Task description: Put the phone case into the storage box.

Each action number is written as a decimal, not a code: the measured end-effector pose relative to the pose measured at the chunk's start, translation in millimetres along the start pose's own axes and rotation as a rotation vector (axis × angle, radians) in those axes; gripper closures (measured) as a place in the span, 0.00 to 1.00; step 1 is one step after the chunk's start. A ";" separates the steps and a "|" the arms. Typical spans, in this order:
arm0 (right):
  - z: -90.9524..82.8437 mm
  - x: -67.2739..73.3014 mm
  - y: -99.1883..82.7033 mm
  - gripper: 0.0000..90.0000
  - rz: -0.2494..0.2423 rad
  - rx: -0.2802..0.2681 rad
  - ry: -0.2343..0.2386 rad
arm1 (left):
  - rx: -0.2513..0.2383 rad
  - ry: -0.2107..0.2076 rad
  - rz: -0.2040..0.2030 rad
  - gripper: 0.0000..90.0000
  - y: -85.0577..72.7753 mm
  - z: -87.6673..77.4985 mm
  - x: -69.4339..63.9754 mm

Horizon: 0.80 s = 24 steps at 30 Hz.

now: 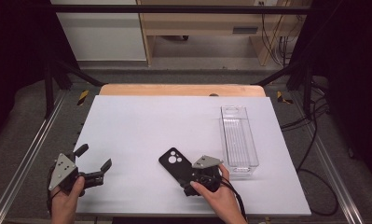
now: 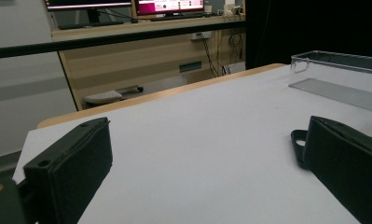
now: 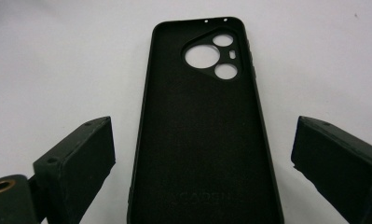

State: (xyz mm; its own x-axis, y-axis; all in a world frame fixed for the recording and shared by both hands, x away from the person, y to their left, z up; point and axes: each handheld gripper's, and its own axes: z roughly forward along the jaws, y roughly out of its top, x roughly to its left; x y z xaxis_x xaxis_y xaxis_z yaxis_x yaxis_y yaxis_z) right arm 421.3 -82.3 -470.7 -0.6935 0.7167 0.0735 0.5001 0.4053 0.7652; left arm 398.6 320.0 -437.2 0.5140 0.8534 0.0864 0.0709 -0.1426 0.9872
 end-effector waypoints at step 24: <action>26.4 6.6 -4.5 0.06 -0.047 0.073 -0.055 | -0.004 -0.038 -0.079 0.02 0.4 5.9 -0.7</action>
State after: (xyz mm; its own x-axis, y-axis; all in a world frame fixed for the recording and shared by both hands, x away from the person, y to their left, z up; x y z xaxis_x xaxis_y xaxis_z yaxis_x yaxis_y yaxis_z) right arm 428.2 -64.4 -490.5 -0.6884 0.7254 0.0022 0.5057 0.4777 0.7184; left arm 403.3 316.4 -437.7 0.5389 0.8423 0.0033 0.1087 -0.0734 0.9914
